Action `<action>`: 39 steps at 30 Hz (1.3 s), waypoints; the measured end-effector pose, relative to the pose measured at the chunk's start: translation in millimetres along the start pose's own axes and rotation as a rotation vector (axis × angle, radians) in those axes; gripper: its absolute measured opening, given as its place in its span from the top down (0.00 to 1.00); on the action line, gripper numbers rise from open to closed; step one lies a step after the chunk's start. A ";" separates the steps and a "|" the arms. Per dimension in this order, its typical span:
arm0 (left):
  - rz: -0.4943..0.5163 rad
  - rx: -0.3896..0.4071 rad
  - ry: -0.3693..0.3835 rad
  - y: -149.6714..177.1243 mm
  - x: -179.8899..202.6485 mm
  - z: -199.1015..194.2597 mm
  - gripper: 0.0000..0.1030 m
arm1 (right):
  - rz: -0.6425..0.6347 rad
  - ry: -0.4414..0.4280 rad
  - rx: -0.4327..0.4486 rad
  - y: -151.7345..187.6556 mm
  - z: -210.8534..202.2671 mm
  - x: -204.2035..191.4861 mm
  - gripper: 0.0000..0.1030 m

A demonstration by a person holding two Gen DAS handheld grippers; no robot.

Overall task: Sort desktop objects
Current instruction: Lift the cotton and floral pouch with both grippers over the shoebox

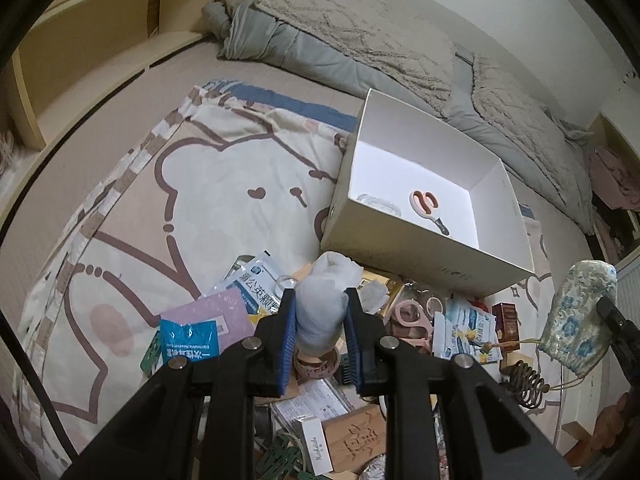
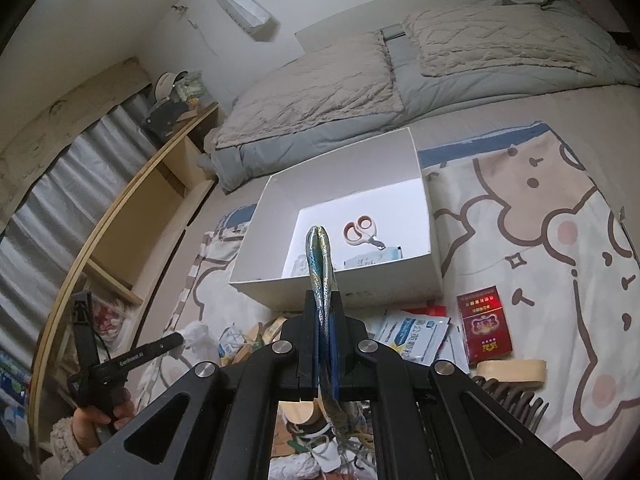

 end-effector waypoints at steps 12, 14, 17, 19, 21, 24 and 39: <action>0.077 0.082 0.009 -13.4 20.9 -15.2 0.78 | -0.015 -0.041 0.014 -2.9 -0.7 -17.9 0.95; 0.099 0.104 0.008 -16.4 25.4 -18.5 0.78 | -0.017 -0.050 0.020 -4.8 -0.2 -22.0 0.95; 0.132 0.141 0.011 -21.2 32.7 -25.3 0.78 | -0.021 -0.057 0.031 -7.2 0.2 -26.2 0.95; 0.145 0.159 0.017 -24.2 36.3 -28.6 0.78 | -0.020 -0.065 0.037 -8.7 1.0 -28.8 0.95; 0.148 0.176 0.032 -27.6 40.3 -31.9 0.78 | -0.027 -0.072 0.044 -10.5 1.3 -32.2 0.95; 0.138 0.183 0.054 -32.6 46.0 -34.2 0.78 | -0.028 -0.087 0.059 -14.3 1.1 -37.7 0.95; 0.149 0.256 0.108 -54.2 73.2 -46.2 0.78 | -0.073 -0.132 0.113 -24.8 3.3 -67.1 0.95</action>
Point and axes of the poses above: each gripper's, at about its wrist camera, not at the fingertips, and z roughly the way its jaws point, x to its right, y to its underside, the point moved 5 cm from there along z, roughly the way its jaws point, and after that the axes turned 12 degrees about x, right-handed, at the moved point
